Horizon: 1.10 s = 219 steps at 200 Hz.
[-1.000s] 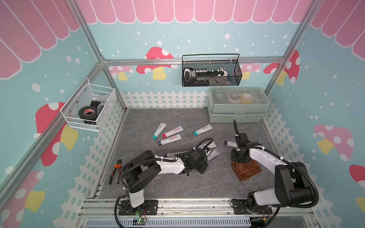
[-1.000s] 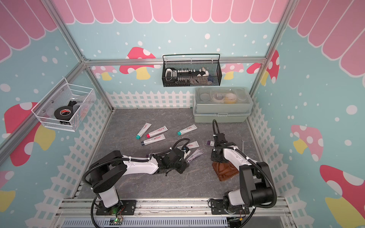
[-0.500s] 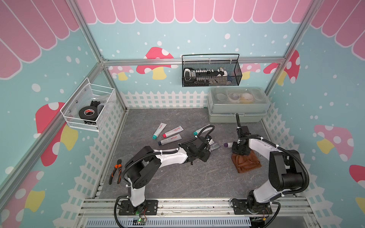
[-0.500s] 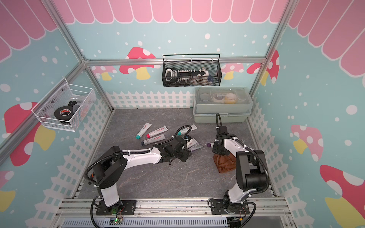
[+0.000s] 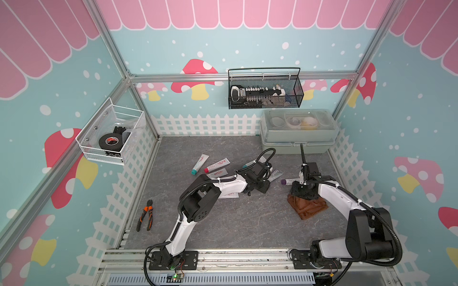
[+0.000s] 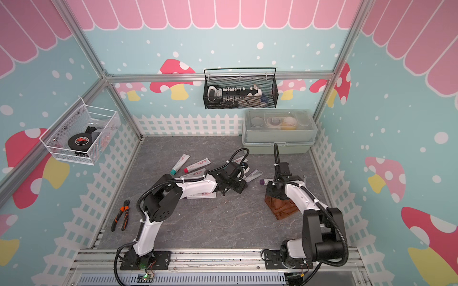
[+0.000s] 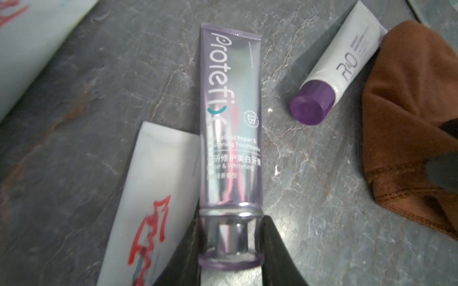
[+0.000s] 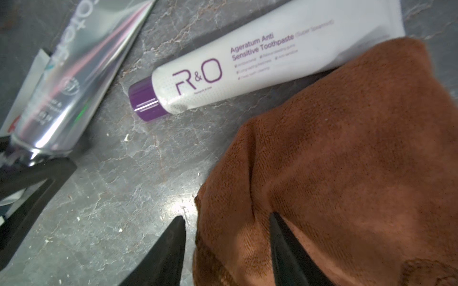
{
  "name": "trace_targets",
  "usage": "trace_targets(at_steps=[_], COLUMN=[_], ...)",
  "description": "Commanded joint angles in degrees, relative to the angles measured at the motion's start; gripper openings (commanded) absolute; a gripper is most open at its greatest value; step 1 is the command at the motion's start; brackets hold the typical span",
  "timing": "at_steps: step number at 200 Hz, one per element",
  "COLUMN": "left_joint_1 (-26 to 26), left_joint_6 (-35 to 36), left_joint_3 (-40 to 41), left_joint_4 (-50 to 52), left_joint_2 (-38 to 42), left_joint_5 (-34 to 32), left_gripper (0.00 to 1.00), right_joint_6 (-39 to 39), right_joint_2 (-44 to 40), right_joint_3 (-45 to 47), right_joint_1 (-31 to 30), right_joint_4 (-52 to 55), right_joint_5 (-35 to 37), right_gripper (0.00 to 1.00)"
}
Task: Wipe the surface of the toothpaste tube
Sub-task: Place the cleaning item at the center of the board.
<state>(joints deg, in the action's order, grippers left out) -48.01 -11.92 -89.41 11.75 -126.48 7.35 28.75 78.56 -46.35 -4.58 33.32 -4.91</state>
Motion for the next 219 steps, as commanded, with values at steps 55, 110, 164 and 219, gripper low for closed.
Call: trace_targets(at_steps=[55, 110, 164, 219], left_joint_1=[0.2, 0.3, 2.3, 3.4], left_joint_6=[2.4, 3.3, -0.2, -1.1], left_joint_3=[-19.7, -30.9, -20.8, -11.0], left_joint_4=[9.1, 15.8, 9.2, 4.5], left_joint_2=[-12.3, -18.7, -9.5, 0.5], left_joint_5=[5.8, 5.8, 6.0, 6.7], left_gripper=[0.28, 0.44, 0.70, 0.73], right_joint_6=[0.3, -0.4, -0.8, -0.4], right_joint_2=[-8.2, -10.0, -8.6, -1.1], right_joint_3=[5.1, 7.0, 6.2, 0.2], right_joint_1=[-0.2, -0.2, -0.3, -0.4], right_joint_4=[-0.8, -2.2, -2.0, -2.1], right_joint_5=[-6.2, -7.5, -6.7, -1.8], right_gripper=[0.70, 0.70, 0.73, 0.61])
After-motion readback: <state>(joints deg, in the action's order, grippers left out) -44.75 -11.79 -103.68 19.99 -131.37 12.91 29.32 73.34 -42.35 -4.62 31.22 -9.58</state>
